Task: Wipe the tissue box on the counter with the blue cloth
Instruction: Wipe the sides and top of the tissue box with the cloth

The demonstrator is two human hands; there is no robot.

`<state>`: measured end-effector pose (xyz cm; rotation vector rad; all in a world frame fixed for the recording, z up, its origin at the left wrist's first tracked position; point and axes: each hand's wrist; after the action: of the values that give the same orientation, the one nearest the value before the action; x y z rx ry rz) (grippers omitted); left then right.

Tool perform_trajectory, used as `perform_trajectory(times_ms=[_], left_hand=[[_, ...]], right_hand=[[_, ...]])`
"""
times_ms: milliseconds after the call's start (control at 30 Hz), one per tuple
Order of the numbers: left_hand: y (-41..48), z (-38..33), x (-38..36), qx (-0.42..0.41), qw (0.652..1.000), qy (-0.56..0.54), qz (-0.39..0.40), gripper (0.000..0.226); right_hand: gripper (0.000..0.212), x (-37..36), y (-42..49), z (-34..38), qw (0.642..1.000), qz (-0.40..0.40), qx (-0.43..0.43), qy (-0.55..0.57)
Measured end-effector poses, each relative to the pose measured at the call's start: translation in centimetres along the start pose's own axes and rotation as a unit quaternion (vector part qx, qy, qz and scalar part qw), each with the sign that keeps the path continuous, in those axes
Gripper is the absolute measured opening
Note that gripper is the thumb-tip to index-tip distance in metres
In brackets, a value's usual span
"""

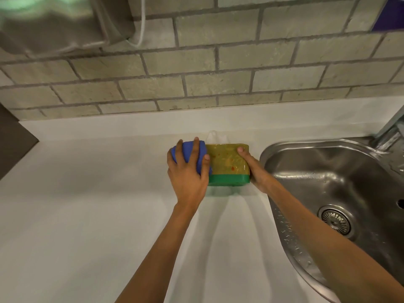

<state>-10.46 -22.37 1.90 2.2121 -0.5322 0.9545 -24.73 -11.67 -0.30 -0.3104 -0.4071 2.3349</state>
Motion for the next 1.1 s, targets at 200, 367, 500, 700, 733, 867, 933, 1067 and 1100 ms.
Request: perform_trajectory(times_ms=[200, 367, 500, 700, 733, 867, 933, 1067, 1100], left_hand=[[-1.6, 2.7, 0.3, -0.159, 0.987, 0.024, -0.017, 0.045], [0.5, 0.9, 0.2, -0.020, 0.999, -0.025, -0.025, 0.044], [0.4, -1.3, -0.5, -0.091, 0.993, 0.065, -0.022, 0.045], [-2.4, 2.7, -0.2, -0.199, 0.976, 0.068, -0.048, 0.043], [-2.1, 2.9, 0.0, -0.165, 0.984, 0.056, -0.046, 0.043], [0.5, 0.1, -0.1, -0.057, 0.996, 0.049, -0.040, 0.044], [0.7, -1.4, -0.7, -0.085, 0.994, 0.069, -0.027, 0.046], [-1.8, -0.7, -1.4, -0.220, 0.970, 0.097, -0.028, 0.044], [-2.2, 0.3, -1.3, -0.249, 0.963, 0.099, -0.035, 0.043]], right_hand=[[0.089, 0.0, -0.2, -0.1, 1.000, -0.012, -0.007, 0.015], [0.086, -0.3, -0.4, -0.2, 0.999, -0.023, -0.007, 0.021], [0.097, -0.4, -0.4, -0.3, 0.999, -0.028, 0.000, 0.025], [0.071, 0.0, -0.1, -0.2, 1.000, -0.023, -0.007, 0.008], [0.070, 0.1, -0.1, -0.1, 1.000, -0.024, -0.011, 0.004], [0.071, 0.0, -0.2, 0.0, 1.000, -0.023, -0.016, 0.000], [0.081, -0.1, -0.3, 0.1, 0.999, -0.030, -0.013, 0.005], [0.100, 0.3, -0.2, -0.1, 0.999, -0.030, 0.000, 0.013], [0.100, 0.4, -0.2, -0.1, 1.000, -0.029, 0.000, 0.013]])
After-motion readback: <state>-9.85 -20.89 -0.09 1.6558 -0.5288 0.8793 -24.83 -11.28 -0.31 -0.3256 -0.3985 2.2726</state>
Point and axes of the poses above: each hand's wrist, its own y-axis towards the middle knuckle, its own x-axis out of the back of the hand, z = x × y, and after that the axes turned 1 degree about -x, right-handed
